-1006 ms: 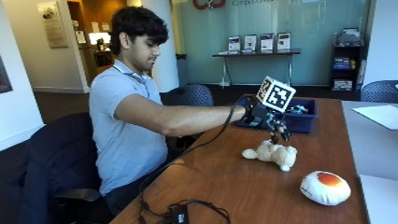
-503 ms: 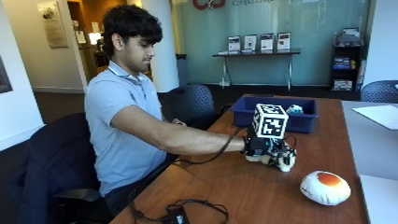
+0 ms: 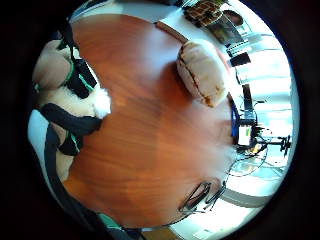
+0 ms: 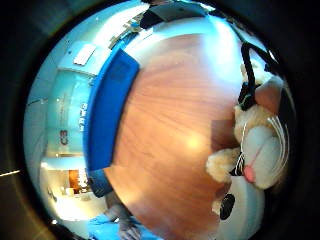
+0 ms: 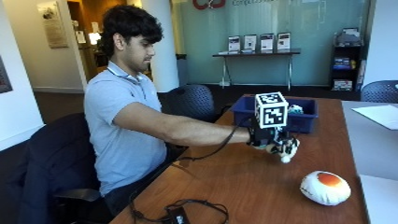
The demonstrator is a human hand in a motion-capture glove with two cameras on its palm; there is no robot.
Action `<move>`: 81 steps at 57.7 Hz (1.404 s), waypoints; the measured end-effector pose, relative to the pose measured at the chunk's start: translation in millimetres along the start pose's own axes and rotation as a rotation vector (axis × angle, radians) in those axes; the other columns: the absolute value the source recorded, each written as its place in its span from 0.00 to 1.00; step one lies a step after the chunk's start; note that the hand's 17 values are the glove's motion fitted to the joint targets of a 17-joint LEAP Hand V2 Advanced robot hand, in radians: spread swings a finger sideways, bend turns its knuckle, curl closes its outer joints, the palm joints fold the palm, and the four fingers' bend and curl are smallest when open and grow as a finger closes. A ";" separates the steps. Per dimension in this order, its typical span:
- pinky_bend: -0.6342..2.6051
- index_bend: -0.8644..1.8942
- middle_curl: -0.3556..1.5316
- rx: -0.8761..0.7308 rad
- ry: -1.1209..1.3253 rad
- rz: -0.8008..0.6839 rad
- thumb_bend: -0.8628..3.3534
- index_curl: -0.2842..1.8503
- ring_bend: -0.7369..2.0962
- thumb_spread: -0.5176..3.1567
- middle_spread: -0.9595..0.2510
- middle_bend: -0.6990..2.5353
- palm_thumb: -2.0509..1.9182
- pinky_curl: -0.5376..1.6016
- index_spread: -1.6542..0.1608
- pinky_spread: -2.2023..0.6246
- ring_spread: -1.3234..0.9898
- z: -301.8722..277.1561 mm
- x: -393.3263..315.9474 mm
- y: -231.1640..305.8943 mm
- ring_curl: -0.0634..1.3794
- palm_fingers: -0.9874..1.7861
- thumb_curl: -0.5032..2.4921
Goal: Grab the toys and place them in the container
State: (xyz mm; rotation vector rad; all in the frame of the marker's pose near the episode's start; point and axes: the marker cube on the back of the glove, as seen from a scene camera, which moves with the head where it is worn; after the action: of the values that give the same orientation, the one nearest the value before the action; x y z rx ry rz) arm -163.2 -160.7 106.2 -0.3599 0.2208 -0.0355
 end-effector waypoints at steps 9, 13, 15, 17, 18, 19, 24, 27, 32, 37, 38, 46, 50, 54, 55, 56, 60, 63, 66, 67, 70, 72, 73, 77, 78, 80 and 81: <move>0.53 0.44 0.33 0.071 -0.084 -0.071 0.30 0.37 0.55 0.38 0.80 0.28 0.70 0.42 0.80 0.64 0.51 -60.2 -60.3 -24.0 0.33 0.67 0.41; 0.53 0.43 0.33 0.088 -0.088 -0.113 0.30 0.37 0.54 0.37 0.80 0.27 0.70 0.43 0.81 0.64 0.51 -81.7 -92.0 -31.3 0.33 0.67 0.42; 0.53 0.43 0.33 0.099 -0.094 -0.137 0.29 0.38 0.54 0.37 0.80 0.27 0.70 0.43 0.81 0.64 0.51 -91.1 -109.9 -34.4 0.33 0.67 0.42; 0.53 0.43 0.34 0.104 -0.094 -0.162 0.29 0.38 0.54 0.37 0.81 0.27 0.71 0.43 0.81 0.64 0.51 -98.7 -128.3 -36.9 0.33 0.67 0.42; 0.53 0.42 0.34 0.104 -0.090 -0.178 0.29 0.38 0.54 0.36 0.81 0.27 0.71 0.43 0.81 0.64 0.51 -102.0 -136.8 -37.6 0.33 0.67 0.42; 0.52 0.42 0.34 0.103 -0.085 -0.195 0.29 0.38 0.54 0.36 0.81 0.27 0.71 0.43 0.81 0.64 0.51 -105.2 -145.2 -38.0 0.33 0.67 0.42; 0.52 0.42 0.34 0.110 -0.087 -0.276 0.29 0.39 0.54 0.36 0.81 0.27 0.71 0.43 0.81 0.64 0.51 -119.5 -185.6 -39.2 0.34 0.67 0.43; 0.52 0.41 0.34 0.110 -0.092 -0.319 0.28 0.39 0.54 0.35 0.81 0.27 0.71 0.43 0.81 0.64 0.51 -125.9 -214.1 -39.6 0.34 0.68 0.43; 0.52 0.41 0.34 0.106 -0.092 -0.385 0.28 0.39 0.54 0.35 0.81 0.27 0.71 0.44 0.81 0.64 0.51 -130.4 -260.7 -39.2 0.34 0.68 0.44; 0.52 0.40 0.34 0.091 -0.091 -0.460 0.28 0.40 0.54 0.35 0.81 0.27 0.71 0.44 0.81 0.63 0.51 -129.1 -295.6 -32.8 0.34 0.68 0.44; 0.52 0.40 0.34 0.087 -0.092 -0.474 0.28 0.40 0.54 0.35 0.81 0.27 0.71 0.44 0.81 0.63 0.51 -128.0 -302.1 -31.5 0.35 0.68 0.44; 0.52 0.39 0.34 0.048 -0.080 -0.536 0.28 0.41 0.53 0.35 0.81 0.27 0.72 0.44 0.81 0.63 0.51 -115.3 -349.8 -25.6 0.35 0.68 0.45; 0.52 0.39 0.34 0.042 -0.070 -0.562 0.27 0.41 0.53 0.35 0.81 0.27 0.72 0.44 0.80 0.63 0.51 -111.2 -364.2 -23.1 0.35 0.68 0.45; 0.52 0.38 0.34 0.036 -0.066 -0.573 0.27 0.41 0.53 0.35 0.81 0.27 0.72 0.44 0.80 0.63 0.51 -107.8 -373.3 -23.6 0.35 0.68 0.46; 0.52 0.38 0.34 0.034 -0.066 -0.572 0.27 0.41 0.53 0.35 0.81 0.27 0.72 0.44 0.80 0.63 0.51 -107.3 -374.3 -24.0 0.35 0.68 0.46; 0.52 0.38 0.34 0.033 -0.065 -0.570 0.27 0.41 0.53 0.35 0.81 0.27 0.72 0.44 0.80 0.63 0.51 -106.8 -375.0 -24.5 0.35 0.68 0.46; 0.52 0.38 0.34 0.024 -0.069 -0.561 0.27 0.42 0.53 0.35 0.81 0.27 0.72 0.44 0.80 0.63 0.51 -106.3 -375.2 -25.4 0.36 0.68 0.46; 0.52 0.38 0.34 0.010 -0.072 -0.556 0.27 0.42 0.53 0.35 0.81 0.27 0.72 0.44 0.80 0.63 0.51 -107.0 -373.1 -25.1 0.36 0.68 0.46; 0.51 0.38 0.34 -0.056 -0.033 -0.525 0.27 0.42 0.53 0.35 0.81 0.27 0.72 0.44 0.80 0.63 0.51 -104.4 -371.2 -25.0 0.36 0.68 0.46; 0.51 0.38 0.34 -0.099 -0.008 -0.512 0.26 0.42 0.53 0.35 0.81 0.27 0.72 0.44 0.80 0.63 0.51 -102.2 -371.5 -24.9 0.36 0.68 0.46; 0.53 0.35 0.33 -0.248 0.057 -0.480 0.26 0.41 0.54 0.37 0.82 0.26 0.70 0.45 0.80 0.63 0.51 -95.5 -368.5 -22.8 0.37 0.66 0.46; 0.56 0.35 0.31 -0.313 0.074 -0.468 0.25 0.40 0.54 0.40 0.83 0.23 0.68 0.46 0.79 0.63 0.52 -93.4 -362.9 -21.1 0.37 0.60 0.45; 0.60 0.34 0.29 -0.327 0.075 -0.467 0.24 0.40 0.51 0.42 0.84 0.21 0.66 0.48 0.78 0.63 0.53 -93.0 -360.4 -20.6 0.36 0.53 0.43; 0.67 0.34 0.27 -0.311 0.075 -0.465 0.20 0.39 0.48 0.46 0.85 0.22 0.58 0.51 0.76 0.64 0.55 -94.4 -350.5 -19.7 0.37 0.39 0.39; 0.68 0.34 0.27 -0.302 0.078 -0.463 0.19 0.38 0.48 0.47 0.85 0.22 0.57 0.50 0.76 0.64 0.56 -95.1 -347.4 -19.6 0.36 0.38 0.38; 0.69 0.35 0.26 -0.283 0.080 -0.458 0.19 0.36 0.48 0.47 0.85 0.23 0.55 0.50 0.75 0.65 0.56 -96.2 -340.9 -19.9 0.34 0.38 0.37; 0.69 0.35 0.26 -0.276 0.081 -0.454 0.19 0.36 0.48 0.48 0.86 0.23 0.54 0.50 0.75 0.65 0.57 -96.5 -337.1 -20.4 0.33 0.38 0.36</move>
State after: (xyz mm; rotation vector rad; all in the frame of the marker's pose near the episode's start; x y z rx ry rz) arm -513.2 -188.3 95.5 -0.6789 0.2206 -0.4714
